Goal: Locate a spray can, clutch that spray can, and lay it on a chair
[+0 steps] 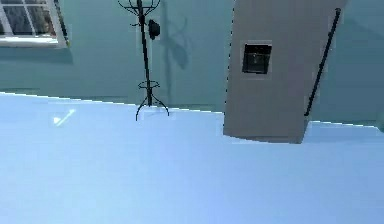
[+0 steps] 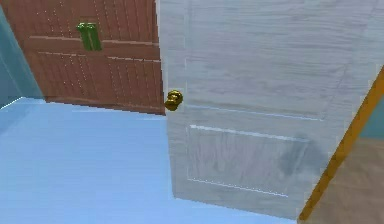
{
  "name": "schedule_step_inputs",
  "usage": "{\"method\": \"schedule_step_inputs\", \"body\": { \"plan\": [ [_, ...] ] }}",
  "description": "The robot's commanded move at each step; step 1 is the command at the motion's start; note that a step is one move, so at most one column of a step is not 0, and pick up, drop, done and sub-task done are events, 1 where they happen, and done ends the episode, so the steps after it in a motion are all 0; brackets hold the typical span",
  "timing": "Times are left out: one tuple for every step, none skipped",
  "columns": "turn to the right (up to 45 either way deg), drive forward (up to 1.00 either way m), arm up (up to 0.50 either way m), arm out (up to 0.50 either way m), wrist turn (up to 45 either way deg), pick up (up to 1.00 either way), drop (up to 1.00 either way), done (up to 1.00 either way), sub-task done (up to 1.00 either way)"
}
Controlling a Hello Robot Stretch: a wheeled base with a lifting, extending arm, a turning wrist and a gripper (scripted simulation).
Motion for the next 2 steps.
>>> {"method": "schedule_step_inputs", "body": {
  "plan": [
    [0.0,0.4,0.0,0.0,0.0,0.0,0.0,0.0,0.0],
    [-45.0,0.0,0.0,0.0,0.0,0.0,0.0,0.0,0.0]
  ]
}}
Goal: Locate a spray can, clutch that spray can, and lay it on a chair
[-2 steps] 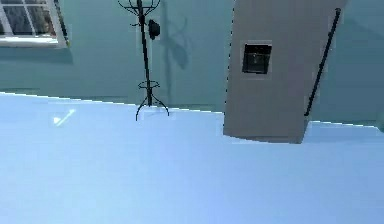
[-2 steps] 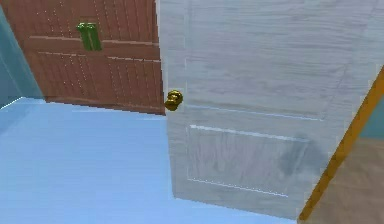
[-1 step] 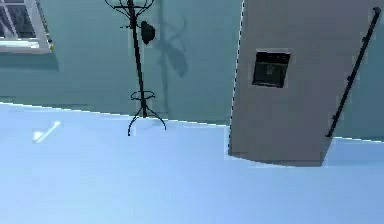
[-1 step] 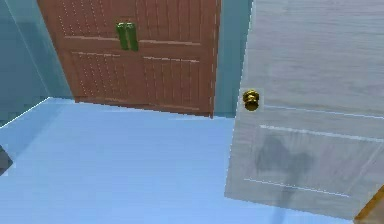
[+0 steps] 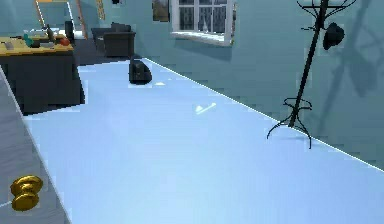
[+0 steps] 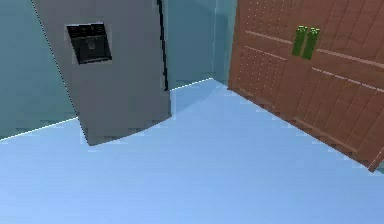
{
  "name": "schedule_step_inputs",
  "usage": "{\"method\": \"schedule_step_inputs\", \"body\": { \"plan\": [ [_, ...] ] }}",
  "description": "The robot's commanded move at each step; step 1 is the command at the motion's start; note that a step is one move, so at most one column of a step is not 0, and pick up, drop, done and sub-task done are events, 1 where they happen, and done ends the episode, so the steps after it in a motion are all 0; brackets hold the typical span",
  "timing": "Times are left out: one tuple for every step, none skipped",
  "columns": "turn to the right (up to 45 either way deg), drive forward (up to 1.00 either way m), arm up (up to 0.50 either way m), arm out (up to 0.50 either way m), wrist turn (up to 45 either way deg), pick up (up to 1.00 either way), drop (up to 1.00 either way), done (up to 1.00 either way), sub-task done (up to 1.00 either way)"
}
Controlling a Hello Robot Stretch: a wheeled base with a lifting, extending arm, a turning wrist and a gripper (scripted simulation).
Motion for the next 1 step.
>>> {"method": "schedule_step_inputs", "body": {
  "plan": [
    [-9.0,0.0,0.0,0.0,0.0,0.0,0.0,0.0,0.0]
  ]
}}
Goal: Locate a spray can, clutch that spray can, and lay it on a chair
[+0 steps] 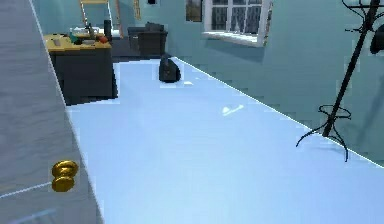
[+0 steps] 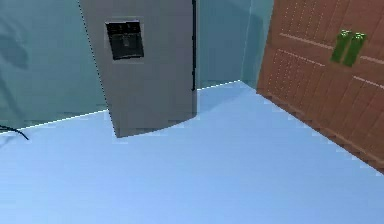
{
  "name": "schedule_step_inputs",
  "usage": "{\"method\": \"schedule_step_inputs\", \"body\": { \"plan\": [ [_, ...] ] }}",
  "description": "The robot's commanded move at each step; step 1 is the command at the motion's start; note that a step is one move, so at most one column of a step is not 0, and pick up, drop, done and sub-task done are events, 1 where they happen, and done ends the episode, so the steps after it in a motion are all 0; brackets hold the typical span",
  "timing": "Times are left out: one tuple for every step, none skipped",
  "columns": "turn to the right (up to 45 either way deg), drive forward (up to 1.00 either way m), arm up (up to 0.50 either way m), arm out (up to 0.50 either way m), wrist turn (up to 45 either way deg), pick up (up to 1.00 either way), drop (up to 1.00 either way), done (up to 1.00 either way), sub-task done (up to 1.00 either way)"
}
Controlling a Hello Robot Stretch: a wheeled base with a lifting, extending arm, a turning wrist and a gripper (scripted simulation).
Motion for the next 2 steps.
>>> {"method": "schedule_step_inputs", "body": {
  "plan": [
    [0.0,1.0,0.0,0.0,0.0,0.0,0.0,0.0,0.0],
    [-6.0,0.0,0.0,0.0,0.0,0.0,0.0,0.0,0.0]
  ]
}}
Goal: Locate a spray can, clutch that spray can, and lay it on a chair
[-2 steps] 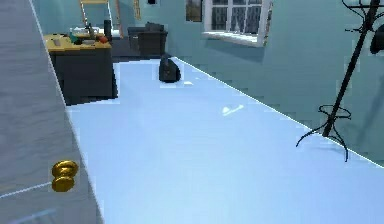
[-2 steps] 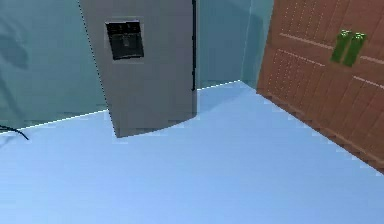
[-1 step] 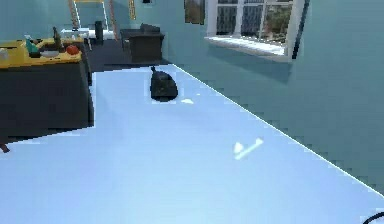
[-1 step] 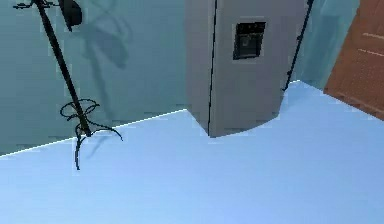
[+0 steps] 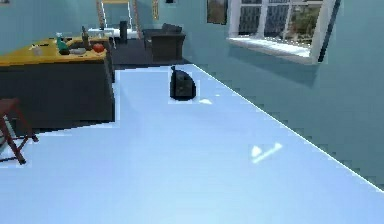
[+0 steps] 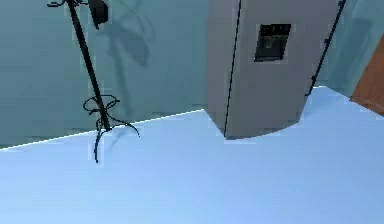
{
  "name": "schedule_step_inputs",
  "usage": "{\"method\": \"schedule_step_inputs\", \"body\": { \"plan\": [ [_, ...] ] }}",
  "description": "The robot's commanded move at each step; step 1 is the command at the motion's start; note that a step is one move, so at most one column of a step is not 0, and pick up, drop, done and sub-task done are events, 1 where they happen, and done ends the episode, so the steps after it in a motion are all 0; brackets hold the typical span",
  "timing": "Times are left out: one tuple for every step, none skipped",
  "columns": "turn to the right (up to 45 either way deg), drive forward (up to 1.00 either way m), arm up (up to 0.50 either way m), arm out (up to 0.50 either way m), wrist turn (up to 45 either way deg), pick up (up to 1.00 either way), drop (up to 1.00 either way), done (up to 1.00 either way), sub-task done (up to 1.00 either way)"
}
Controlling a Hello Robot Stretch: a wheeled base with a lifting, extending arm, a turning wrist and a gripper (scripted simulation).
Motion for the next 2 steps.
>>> {"method": "schedule_step_inputs", "body": {
  "plan": [
    [0.0,0.2,0.0,0.0,0.0,0.0,0.0,0.0,0.0],
    [-9.0,0.0,0.0,0.0,0.0,0.0,0.0,0.0,0.0]
  ]
}}
